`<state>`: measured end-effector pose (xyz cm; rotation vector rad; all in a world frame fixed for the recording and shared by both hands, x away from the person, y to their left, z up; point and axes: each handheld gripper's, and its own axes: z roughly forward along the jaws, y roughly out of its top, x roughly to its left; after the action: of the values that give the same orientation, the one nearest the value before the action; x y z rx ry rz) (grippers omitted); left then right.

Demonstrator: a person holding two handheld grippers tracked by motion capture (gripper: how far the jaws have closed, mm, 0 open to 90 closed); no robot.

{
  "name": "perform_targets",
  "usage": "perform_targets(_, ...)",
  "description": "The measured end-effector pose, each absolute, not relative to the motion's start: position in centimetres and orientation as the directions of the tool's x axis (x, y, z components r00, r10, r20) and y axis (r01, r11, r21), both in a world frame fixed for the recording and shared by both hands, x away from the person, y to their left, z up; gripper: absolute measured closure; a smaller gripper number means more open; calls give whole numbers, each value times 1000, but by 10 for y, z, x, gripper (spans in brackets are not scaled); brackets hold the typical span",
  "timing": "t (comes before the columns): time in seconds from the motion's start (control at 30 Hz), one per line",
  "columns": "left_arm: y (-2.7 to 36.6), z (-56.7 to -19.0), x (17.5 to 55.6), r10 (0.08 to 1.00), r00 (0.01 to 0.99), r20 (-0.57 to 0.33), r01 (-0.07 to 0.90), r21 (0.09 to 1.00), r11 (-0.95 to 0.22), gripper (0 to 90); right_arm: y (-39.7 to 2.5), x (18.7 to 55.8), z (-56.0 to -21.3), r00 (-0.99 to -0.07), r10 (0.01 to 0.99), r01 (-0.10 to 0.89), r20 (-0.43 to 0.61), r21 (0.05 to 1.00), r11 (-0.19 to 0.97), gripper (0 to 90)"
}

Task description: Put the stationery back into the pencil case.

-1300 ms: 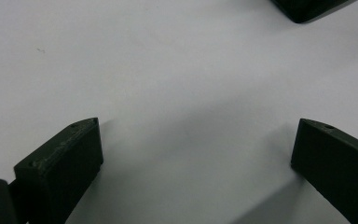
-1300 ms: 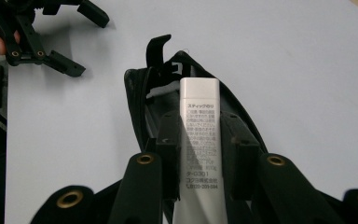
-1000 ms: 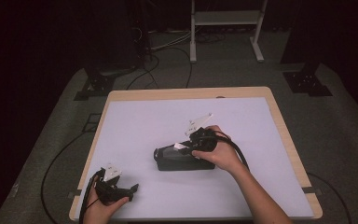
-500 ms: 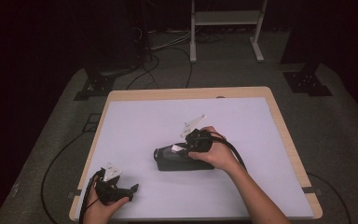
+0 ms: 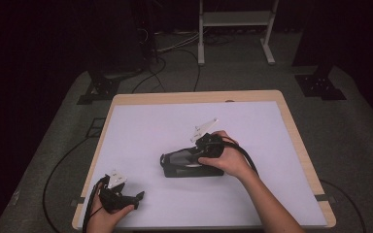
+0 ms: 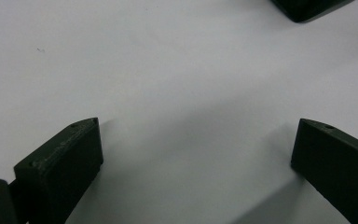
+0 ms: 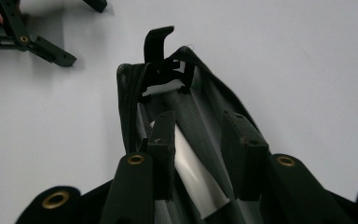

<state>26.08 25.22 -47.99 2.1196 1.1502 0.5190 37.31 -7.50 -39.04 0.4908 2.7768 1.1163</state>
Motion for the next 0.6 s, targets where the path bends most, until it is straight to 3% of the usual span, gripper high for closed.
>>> perform_targets(0.27,252,-480,261,846,533,29,583,712,-392,12,-96,369,-378,-917,397,298,39,727,619,521)
perform_targets(0.6,252,-480,260,846,532,28,583,713,-390,12,-125,365,-378,-880,475,329,21,747,578,432)
